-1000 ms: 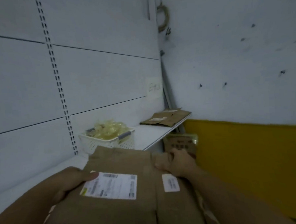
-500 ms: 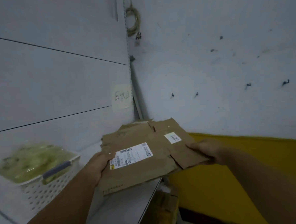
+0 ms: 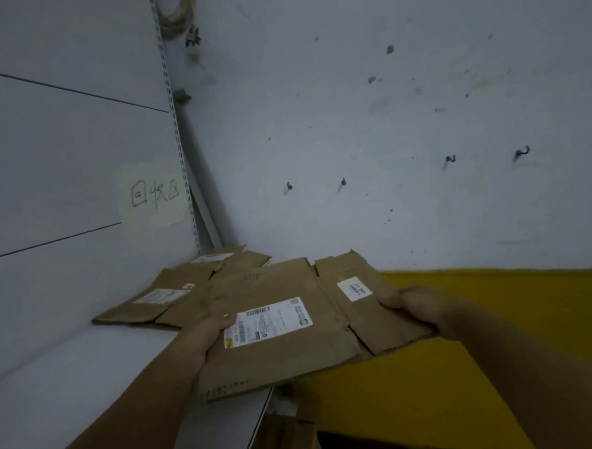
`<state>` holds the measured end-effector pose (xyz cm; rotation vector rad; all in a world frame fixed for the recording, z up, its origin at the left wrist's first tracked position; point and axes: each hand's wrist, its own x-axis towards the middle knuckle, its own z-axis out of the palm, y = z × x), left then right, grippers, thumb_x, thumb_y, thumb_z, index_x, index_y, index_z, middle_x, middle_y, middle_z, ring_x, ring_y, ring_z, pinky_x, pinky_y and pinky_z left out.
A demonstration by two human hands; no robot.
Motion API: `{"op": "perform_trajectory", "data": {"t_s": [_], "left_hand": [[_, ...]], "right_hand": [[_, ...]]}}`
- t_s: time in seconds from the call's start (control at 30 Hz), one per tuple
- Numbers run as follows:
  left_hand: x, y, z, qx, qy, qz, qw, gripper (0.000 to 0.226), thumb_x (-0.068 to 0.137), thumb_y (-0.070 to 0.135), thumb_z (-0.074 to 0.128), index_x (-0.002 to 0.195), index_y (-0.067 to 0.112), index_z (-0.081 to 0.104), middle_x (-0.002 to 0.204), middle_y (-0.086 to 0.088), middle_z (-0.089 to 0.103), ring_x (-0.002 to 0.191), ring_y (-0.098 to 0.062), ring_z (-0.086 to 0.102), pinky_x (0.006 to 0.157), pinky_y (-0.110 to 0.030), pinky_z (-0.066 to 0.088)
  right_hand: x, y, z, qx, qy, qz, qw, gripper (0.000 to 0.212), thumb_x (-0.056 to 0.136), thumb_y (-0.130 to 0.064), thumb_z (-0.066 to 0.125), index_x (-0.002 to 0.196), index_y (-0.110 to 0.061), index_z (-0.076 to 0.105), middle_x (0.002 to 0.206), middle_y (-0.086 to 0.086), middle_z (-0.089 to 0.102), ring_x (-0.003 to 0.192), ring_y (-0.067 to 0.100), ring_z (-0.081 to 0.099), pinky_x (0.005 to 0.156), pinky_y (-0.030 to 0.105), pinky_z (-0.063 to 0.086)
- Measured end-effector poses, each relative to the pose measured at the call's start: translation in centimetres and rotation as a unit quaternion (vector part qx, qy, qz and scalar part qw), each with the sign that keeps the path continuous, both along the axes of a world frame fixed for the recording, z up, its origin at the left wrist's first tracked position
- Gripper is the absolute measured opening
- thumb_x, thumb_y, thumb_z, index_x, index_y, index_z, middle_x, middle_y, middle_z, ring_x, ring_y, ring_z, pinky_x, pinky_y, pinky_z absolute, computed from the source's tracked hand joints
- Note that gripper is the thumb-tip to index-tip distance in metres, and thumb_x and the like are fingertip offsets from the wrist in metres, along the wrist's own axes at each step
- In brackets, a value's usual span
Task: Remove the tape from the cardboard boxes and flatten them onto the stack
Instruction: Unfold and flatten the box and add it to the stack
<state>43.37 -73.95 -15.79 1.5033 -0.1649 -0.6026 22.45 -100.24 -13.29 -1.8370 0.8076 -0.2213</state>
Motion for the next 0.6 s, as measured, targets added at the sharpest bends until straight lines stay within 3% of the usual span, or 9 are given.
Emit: {"op": "perform_trajectory", "data": {"t_s": [0.07, 0.17, 0.3, 0.4, 0.47, 0.6], "left_hand": [[0.1, -1.3, 0.2, -0.014, 0.03, 0.013, 0.999, 0.015, 0.093, 0.013, 0.054, 0.089, 0.0, 0.063, 0.056, -0.016, 0.07, 0.047, -0.028, 0.068, 0.04, -0.033, 0.055], [-0.2, -3.8, 0.7, -0.007, 0.033, 0.034, 0.999, 0.016, 0.093, 0.014, 0.055, 0.095, 0.0, 0.063, 0.063, -0.016, 0.071, 0.056, -0.029, 0.069, 0.047, -0.032, 0.057], [0.0, -6.4, 1.3, 0.02, 0.003, 0.078, 0.997, 0.011, 0.093, 0.013, 0.056, 0.091, 0.004, 0.063, 0.06, -0.009, 0.07, 0.062, -0.023, 0.065, 0.054, -0.03, 0.055], [1.4, -6.1, 1.4, 0.032, -0.002, 0.111, 0.993, 0.011, 0.092, 0.012, 0.056, 0.091, 0.005, 0.064, 0.057, -0.006, 0.071, 0.059, -0.02, 0.066, 0.055, -0.028, 0.055], [3.0, -5.5, 1.5, 0.022, -0.009, 0.141, 0.99, 0.01, 0.092, 0.012, 0.056, 0.091, 0.007, 0.064, 0.061, -0.006, 0.072, 0.053, -0.016, 0.068, 0.048, -0.023, 0.055], [7.9, -5.2, 1.5, 0.009, -0.011, 0.211, 0.977, 0.025, 0.09, 0.019, 0.06, 0.11, 0.005, 0.061, 0.081, -0.011, 0.069, 0.066, -0.02, 0.065, 0.044, -0.022, 0.05]], "right_hand": [[1.3, -2.2, 0.1, 0.002, -0.002, 0.031, 1.0, 0.034, 0.09, -0.038, 0.059, 0.11, -0.011, 0.063, 0.101, 0.01, 0.07, 0.09, 0.028, 0.068, 0.081, 0.04, 0.056], [3.0, -5.8, 0.0, 0.013, -0.009, 0.06, 0.998, 0.036, 0.091, -0.038, 0.058, 0.113, -0.01, 0.06, 0.105, 0.012, 0.069, 0.092, 0.031, 0.068, 0.084, 0.044, 0.056], [6.2, -9.1, 0.0, 0.026, -0.032, 0.097, 0.994, 0.031, 0.09, -0.042, 0.057, 0.104, -0.014, 0.06, 0.097, 0.011, 0.068, 0.085, 0.031, 0.067, 0.062, 0.037, 0.053], [9.6, -9.4, 0.0, 0.026, -0.033, 0.132, 0.99, 0.03, 0.088, -0.048, 0.055, 0.088, -0.018, 0.061, 0.085, 0.007, 0.065, 0.078, 0.028, 0.065, 0.059, 0.034, 0.049], [12.5, -9.4, 0.1, 0.014, -0.029, 0.151, 0.988, 0.034, 0.087, -0.051, 0.054, 0.089, -0.018, 0.061, 0.084, 0.006, 0.064, 0.079, 0.026, 0.064, 0.06, 0.033, 0.048], [18.9, -9.5, 0.2, -0.012, -0.045, 0.184, 0.982, 0.038, 0.091, -0.048, 0.05, 0.099, -0.013, 0.061, 0.081, 0.004, 0.065, 0.074, 0.023, 0.065, 0.052, 0.027, 0.045]]}}
